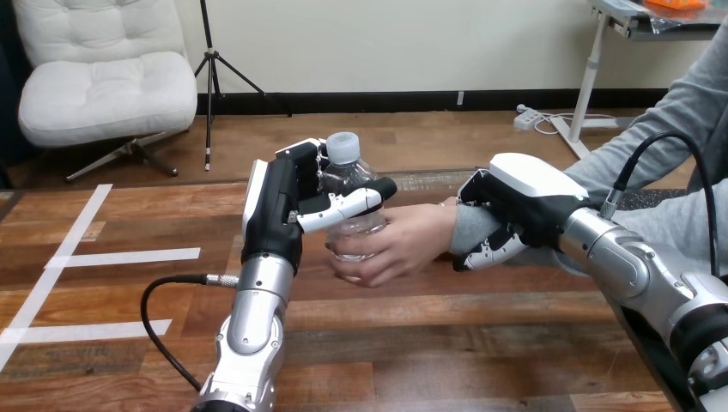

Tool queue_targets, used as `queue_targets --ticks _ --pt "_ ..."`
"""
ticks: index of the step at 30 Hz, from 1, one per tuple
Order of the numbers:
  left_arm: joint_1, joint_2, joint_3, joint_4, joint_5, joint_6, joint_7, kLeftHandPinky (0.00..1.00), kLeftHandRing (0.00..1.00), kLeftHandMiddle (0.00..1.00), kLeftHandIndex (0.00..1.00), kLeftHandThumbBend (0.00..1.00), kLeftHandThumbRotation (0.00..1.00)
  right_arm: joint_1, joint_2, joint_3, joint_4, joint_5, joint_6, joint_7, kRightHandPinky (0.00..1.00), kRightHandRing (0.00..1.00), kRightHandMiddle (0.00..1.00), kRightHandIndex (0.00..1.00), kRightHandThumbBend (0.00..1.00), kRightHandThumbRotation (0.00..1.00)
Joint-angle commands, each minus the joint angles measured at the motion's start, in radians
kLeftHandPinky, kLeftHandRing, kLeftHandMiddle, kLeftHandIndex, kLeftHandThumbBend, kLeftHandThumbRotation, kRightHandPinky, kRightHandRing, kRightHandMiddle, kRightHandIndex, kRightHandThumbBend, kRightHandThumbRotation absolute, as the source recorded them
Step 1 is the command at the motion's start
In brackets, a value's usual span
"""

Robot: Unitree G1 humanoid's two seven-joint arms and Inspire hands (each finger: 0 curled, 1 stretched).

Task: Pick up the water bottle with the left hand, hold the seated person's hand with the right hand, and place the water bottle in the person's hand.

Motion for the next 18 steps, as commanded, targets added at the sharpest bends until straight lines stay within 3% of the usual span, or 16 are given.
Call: queue_targets --ticks 1,18 --pt "-0.126 -0.028 -0.025 -0.024 0.003 -0.016 -0.013 0.33 0.37 0.41 0.4 0.69 0.0 -0.135 0.009 -0.029 -0.035 0.031 -0.018 -0.03 0.22 0.26 0.32 0.32 0.62 0.0" --pt "-0.128 -0.034 -0.024 -0.019 0.001 -0.016 -0.019 0.33 0.37 0.41 0.4 0.69 0.0 -0.13 0.005 -0.032 -0.033 0.033 -0.026 -0.036 0.21 0.25 0.31 0.31 0.62 0.0"
